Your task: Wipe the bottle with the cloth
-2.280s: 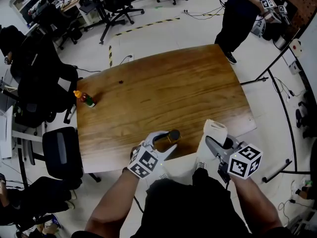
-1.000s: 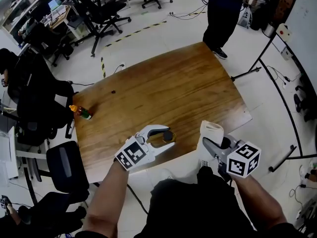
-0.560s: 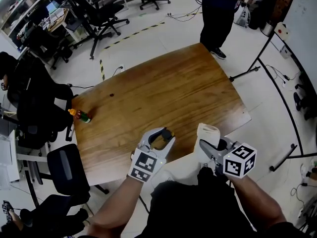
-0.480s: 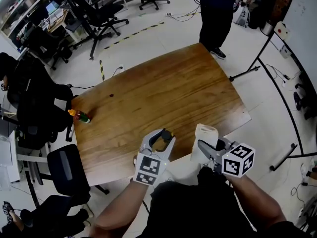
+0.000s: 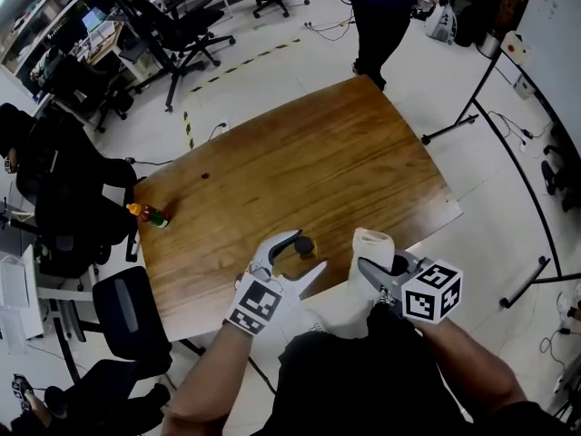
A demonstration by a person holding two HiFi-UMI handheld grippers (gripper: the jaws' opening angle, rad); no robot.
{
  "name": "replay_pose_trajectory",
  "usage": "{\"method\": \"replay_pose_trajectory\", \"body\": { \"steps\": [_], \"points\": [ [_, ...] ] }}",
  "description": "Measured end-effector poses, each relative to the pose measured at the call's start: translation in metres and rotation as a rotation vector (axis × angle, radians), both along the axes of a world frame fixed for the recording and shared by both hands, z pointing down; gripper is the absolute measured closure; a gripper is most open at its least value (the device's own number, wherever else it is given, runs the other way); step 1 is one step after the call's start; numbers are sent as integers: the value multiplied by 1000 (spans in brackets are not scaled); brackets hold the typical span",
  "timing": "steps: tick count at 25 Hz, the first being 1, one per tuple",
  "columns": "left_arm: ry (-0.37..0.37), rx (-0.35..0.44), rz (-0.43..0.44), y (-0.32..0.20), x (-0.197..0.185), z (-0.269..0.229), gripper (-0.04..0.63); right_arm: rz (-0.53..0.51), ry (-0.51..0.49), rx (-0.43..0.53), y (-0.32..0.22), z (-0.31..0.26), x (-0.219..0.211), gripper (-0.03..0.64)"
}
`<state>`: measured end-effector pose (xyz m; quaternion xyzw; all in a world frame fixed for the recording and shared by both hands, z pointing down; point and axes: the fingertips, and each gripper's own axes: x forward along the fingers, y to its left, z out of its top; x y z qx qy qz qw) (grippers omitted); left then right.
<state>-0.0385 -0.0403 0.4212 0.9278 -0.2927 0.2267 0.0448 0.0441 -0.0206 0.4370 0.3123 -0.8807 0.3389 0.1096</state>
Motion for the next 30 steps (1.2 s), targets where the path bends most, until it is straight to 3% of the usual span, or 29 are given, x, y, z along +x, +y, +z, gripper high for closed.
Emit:
{"method": "replay_pose_trajectory", "body": {
  "steps": [3, 8, 12, 15, 19, 24, 27, 30],
  "points": [
    [20, -35, 107, -1, -9, 5, 302, 0, 2, 15, 1, -3, 2, 541],
    [148, -78, 171, -4, -18, -1, 358, -13, 18, 37, 5, -10, 3, 541],
    [141, -83, 205, -5, -12, 2, 371, -6, 24, 33, 6, -9, 7, 541],
    [126, -71, 208, -6, -9, 5, 416, -8, 32, 31, 6, -8, 8, 541],
    [105, -81, 123, -9, -10, 4, 419, -33, 26, 9, 12, -1, 1, 541],
    [64, -129, -133, -15, -9, 6, 420, -199, -91, -98, 35, 17, -32, 541],
    [54, -110, -138, -13, -1, 6, 420, -358, -189, -164, 57, 26, -62, 541],
    [87, -114, -101, -14, -2, 4, 422, -478, -199, -149, 66, 33, -86, 541]
  ]
}}
